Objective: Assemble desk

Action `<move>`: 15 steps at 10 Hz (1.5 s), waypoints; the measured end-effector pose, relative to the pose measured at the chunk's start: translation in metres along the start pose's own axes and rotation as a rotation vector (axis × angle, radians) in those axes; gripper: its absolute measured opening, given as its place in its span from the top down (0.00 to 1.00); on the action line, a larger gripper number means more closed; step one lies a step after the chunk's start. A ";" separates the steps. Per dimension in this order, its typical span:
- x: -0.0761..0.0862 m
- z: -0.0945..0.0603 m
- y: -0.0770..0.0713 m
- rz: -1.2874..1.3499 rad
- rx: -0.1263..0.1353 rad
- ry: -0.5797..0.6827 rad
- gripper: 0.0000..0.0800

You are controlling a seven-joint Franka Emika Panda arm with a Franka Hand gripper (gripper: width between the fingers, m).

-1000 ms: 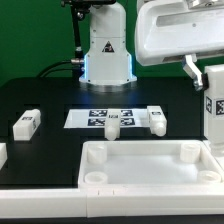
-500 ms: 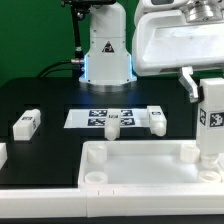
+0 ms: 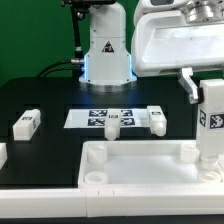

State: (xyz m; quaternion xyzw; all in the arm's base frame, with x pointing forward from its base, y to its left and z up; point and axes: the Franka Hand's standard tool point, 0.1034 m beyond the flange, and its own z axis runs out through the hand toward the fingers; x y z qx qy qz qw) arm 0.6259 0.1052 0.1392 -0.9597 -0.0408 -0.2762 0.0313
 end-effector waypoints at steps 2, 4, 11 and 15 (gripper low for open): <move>0.001 0.005 0.004 0.003 -0.004 -0.002 0.64; -0.003 0.011 0.004 0.002 -0.005 -0.001 0.64; -0.011 0.021 0.001 0.009 -0.004 -0.017 0.64; -0.010 0.024 -0.005 0.029 -0.007 0.010 0.64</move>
Offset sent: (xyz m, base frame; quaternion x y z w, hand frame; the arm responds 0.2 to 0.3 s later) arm 0.0048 0.0013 -0.0137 0.0056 0.0153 0.0072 0.9998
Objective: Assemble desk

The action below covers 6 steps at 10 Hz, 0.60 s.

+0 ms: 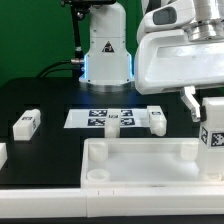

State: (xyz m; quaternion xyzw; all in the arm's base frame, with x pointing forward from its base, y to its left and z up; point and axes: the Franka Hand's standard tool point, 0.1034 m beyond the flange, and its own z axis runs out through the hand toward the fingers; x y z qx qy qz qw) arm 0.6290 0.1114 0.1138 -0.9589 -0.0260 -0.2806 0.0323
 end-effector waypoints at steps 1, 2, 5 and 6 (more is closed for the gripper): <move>0.000 0.000 0.001 0.003 -0.001 0.002 0.64; 0.000 0.000 0.001 0.003 -0.001 0.001 0.57; -0.001 0.000 -0.001 0.004 0.002 -0.032 0.36; 0.008 -0.004 -0.003 0.007 0.008 -0.081 0.22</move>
Offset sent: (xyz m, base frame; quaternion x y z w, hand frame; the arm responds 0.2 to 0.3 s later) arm 0.0000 0.0000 0.0000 0.0000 0.0000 0.0000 1.0000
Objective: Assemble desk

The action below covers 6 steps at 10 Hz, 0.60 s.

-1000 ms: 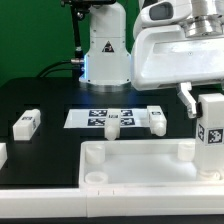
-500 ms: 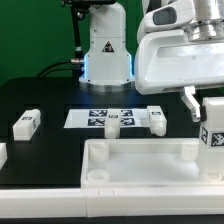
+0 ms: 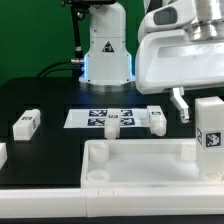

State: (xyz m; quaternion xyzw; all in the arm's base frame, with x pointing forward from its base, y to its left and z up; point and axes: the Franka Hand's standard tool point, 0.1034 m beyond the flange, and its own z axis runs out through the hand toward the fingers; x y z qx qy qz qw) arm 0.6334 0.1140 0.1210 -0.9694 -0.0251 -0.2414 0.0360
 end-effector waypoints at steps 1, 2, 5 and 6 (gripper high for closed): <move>0.006 -0.001 0.002 0.007 0.002 -0.078 0.20; 0.009 0.000 0.007 0.019 0.002 -0.135 0.20; -0.002 0.004 0.004 0.038 0.012 -0.313 0.19; -0.008 0.004 -0.002 0.063 0.011 -0.391 0.19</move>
Offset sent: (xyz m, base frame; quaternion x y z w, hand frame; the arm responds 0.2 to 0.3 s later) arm 0.0029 0.0037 -0.0088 0.0085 -0.1282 0.0435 0.9908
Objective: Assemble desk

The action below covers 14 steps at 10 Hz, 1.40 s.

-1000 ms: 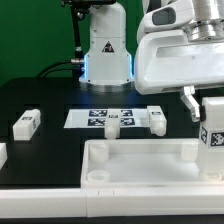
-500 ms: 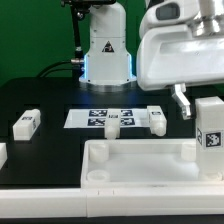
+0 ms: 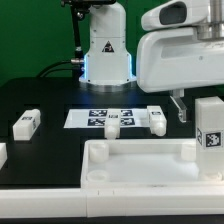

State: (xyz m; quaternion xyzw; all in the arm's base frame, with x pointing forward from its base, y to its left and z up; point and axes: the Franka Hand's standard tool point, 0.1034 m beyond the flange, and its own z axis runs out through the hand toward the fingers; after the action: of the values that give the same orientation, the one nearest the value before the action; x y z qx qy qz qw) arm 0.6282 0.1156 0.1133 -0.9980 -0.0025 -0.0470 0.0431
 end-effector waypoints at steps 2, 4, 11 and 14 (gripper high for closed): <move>0.001 -0.002 -0.002 0.019 0.001 -0.020 0.19; 0.001 -0.001 -0.002 0.031 0.001 -0.019 0.52; -0.006 0.002 -0.009 0.940 0.041 0.027 0.63; 0.001 0.001 0.001 1.299 0.132 0.010 0.63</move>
Offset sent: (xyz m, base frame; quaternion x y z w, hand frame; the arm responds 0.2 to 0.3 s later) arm 0.0000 0.0000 0.0000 0.0000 0.0000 0.0000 1.0000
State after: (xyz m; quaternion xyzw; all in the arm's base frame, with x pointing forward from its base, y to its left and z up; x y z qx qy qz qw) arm 0.6289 0.1147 0.1118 -0.7914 0.5985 -0.0156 0.1238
